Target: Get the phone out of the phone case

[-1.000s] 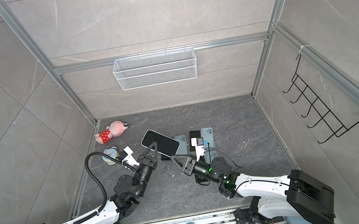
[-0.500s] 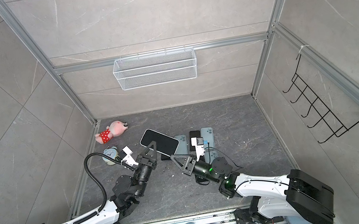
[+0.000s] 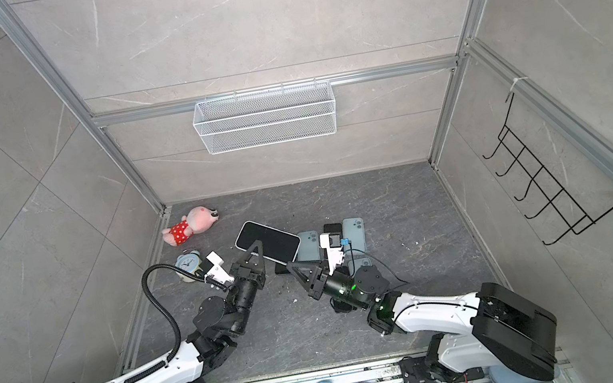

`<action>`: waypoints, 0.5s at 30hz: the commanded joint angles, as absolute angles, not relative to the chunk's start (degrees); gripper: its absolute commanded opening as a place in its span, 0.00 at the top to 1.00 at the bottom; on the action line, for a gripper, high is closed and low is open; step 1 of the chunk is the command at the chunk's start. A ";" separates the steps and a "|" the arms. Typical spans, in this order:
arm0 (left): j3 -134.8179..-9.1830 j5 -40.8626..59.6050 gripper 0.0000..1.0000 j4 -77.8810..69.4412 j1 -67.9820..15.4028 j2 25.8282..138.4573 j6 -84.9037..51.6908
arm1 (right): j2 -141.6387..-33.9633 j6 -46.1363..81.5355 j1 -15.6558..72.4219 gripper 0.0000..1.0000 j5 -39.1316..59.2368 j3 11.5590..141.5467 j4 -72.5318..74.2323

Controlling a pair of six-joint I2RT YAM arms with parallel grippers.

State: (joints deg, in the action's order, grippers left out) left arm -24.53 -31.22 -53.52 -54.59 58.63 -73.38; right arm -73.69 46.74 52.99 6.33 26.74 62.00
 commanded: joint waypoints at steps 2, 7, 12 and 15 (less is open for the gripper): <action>-29.46 -22.15 1.00 -56.12 -57.51 57.10 -74.05 | -76.98 37.07 53.79 1.00 4.95 28.37 51.53; -29.80 -21.28 1.00 -55.46 -57.72 57.31 -76.11 | -76.98 30.60 53.79 1.00 -0.40 29.22 47.39; -29.75 -21.53 1.00 -54.87 -57.82 57.17 -76.97 | -77.51 25.33 53.88 1.00 -3.73 29.81 45.81; -29.83 -21.62 1.00 -55.01 -57.92 57.35 -77.95 | -78.61 22.77 53.88 1.00 -5.97 29.59 45.61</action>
